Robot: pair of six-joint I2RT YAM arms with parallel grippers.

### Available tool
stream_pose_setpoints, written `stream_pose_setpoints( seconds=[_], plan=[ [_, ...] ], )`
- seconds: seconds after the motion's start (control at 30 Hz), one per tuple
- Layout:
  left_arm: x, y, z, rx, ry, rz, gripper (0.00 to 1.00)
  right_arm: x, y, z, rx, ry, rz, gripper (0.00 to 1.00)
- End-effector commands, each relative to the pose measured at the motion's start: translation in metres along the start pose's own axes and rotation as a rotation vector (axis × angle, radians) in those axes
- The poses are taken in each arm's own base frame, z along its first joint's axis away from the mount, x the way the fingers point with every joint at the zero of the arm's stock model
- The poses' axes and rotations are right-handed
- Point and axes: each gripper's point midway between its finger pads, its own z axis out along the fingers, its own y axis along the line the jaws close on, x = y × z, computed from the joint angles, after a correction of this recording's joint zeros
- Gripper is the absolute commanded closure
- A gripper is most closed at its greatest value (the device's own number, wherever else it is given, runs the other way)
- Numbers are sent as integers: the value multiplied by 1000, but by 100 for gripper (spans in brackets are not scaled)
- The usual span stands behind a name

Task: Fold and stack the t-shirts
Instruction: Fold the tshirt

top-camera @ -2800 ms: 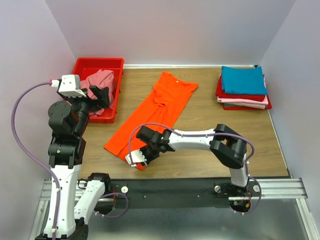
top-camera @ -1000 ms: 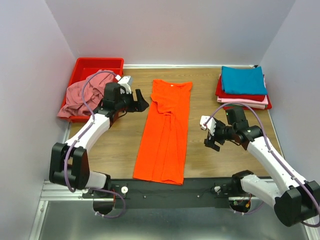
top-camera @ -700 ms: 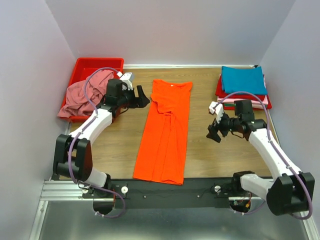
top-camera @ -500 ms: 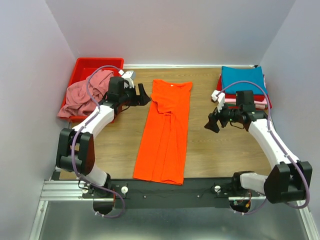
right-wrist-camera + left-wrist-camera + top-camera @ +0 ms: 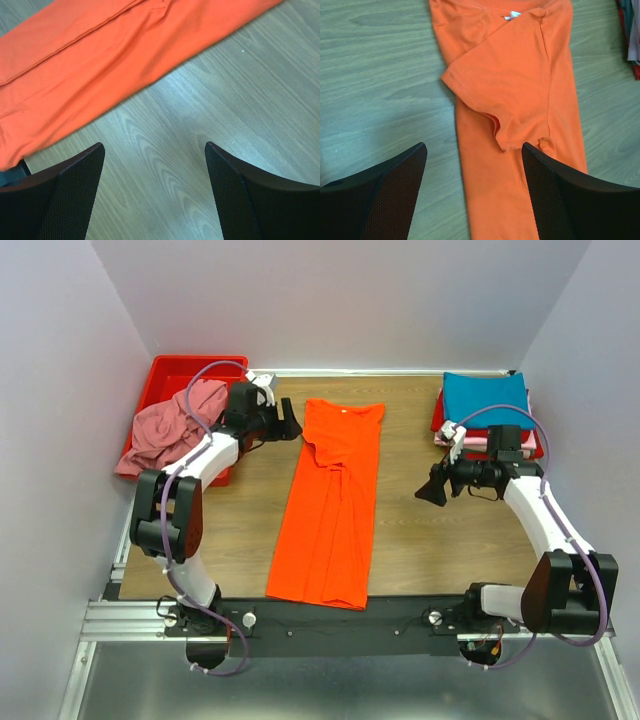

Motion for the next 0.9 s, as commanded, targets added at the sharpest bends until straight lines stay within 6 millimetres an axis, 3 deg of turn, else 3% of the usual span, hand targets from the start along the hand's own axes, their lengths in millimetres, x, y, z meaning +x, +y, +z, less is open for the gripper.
stream_pose_setpoints(
  seconds=[0.0, 0.4, 0.43, 0.47, 0.53, 0.57, 0.6, 0.63, 0.7, 0.73, 0.83, 0.87],
  plan=[
    [-7, 10, 13, -48, 2, 27, 17, -4, 5, -1, -25, -34, -5, 12],
    [-8, 39, 50, -151, 65, 11, 21, -1, 2, -2, -18, -30, 2, 12],
    [-3, 40, 54, -149, 90, 3, 23, -1, 2, -2, -18, -30, 2, 12],
    [-14, 36, 58, -139, 80, 10, 23, -2, 2, -2, -19, -31, 0, 12],
    [1, 37, 74, -124, 138, 6, 25, -2, 1, -3, -12, -30, 0, 12],
    [-8, 33, 78, -111, 126, 22, 25, -2, 0, -3, -8, -30, -2, 12],
    [2, 31, 88, -103, 153, 27, 25, -1, 1, -4, -6, -29, -2, 12],
    [-4, 27, 91, -96, 152, 31, 25, -1, 0, -4, -2, -29, -2, 12],
    [10, 30, 103, -94, 200, 25, 25, 0, 0, -5, -1, -31, 0, 12],
    [2, 28, 107, -89, 188, 29, 25, 0, -1, -5, 1, -31, 2, 12],
    [12, 31, 119, -94, 221, 23, 25, 1, -2, -5, 3, -28, 6, 12],
    [4, 30, 122, -92, 208, 29, 25, 1, -3, -5, 3, -30, 5, 12]
  ],
)
